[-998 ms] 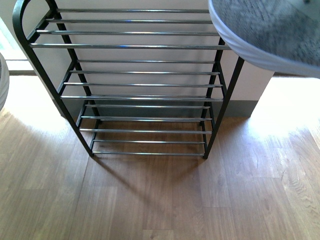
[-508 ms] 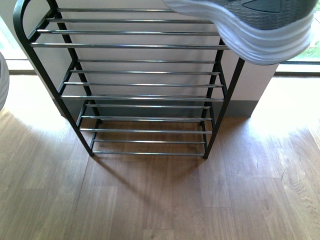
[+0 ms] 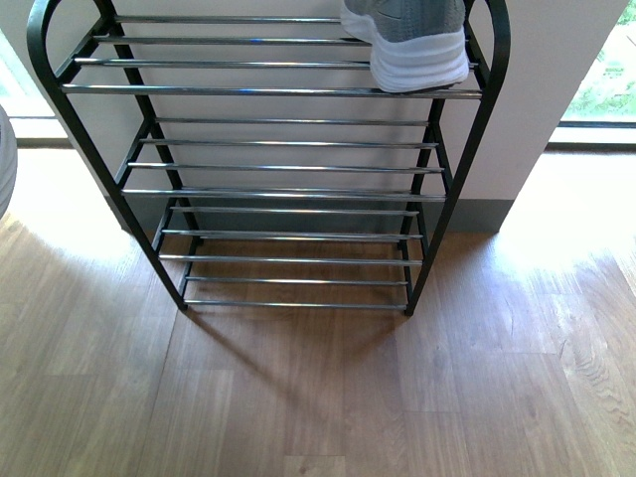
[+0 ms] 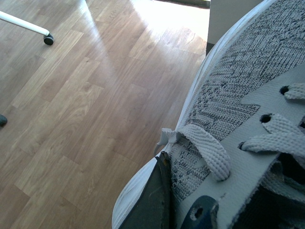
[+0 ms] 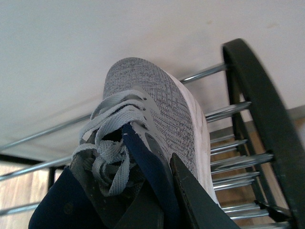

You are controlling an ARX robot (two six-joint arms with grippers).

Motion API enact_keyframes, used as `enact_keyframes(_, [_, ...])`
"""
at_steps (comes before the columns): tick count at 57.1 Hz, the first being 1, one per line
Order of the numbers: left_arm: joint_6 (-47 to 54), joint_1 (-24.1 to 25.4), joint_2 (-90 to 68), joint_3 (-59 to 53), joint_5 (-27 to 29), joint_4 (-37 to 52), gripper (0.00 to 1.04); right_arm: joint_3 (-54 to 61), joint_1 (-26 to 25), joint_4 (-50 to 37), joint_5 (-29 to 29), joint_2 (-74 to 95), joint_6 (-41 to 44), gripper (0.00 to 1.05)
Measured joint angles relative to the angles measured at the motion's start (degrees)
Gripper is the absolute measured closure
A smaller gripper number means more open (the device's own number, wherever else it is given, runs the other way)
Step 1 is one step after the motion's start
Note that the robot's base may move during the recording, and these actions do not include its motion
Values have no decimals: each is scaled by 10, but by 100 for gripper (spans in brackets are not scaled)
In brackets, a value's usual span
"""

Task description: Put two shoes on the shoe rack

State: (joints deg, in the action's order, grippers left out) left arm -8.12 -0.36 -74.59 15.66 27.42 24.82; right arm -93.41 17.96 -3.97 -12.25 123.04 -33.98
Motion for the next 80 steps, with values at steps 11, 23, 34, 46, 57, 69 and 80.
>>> enact_keyframes(11, [0,0,0,0,0,0,103,-8,-43,-10,-33,28,-22,103])
enact_keyframes(23, [0,0,0,0,-1,0,103,-19,-45,-30,-34,40,-22,103])
enact_keyframes(34, [0,0,0,0,0,0,103,-16,-39,-23,-32,38,-5,95])
enact_keyframes(46, [0,0,0,0,0,0,103,2,-45,25,38,-12,-37,58])
enact_keyframes(57, [0,0,0,0,0,0,103,64,-69,67,41,-133,11,18])
enact_keyframes(69, [0,0,0,0,0,0,103,325,-97,-345,40,-239,268,52])
enact_keyframes(80, [0,0,0,0,0,0,103,544,-118,-457,64,-347,326,92])
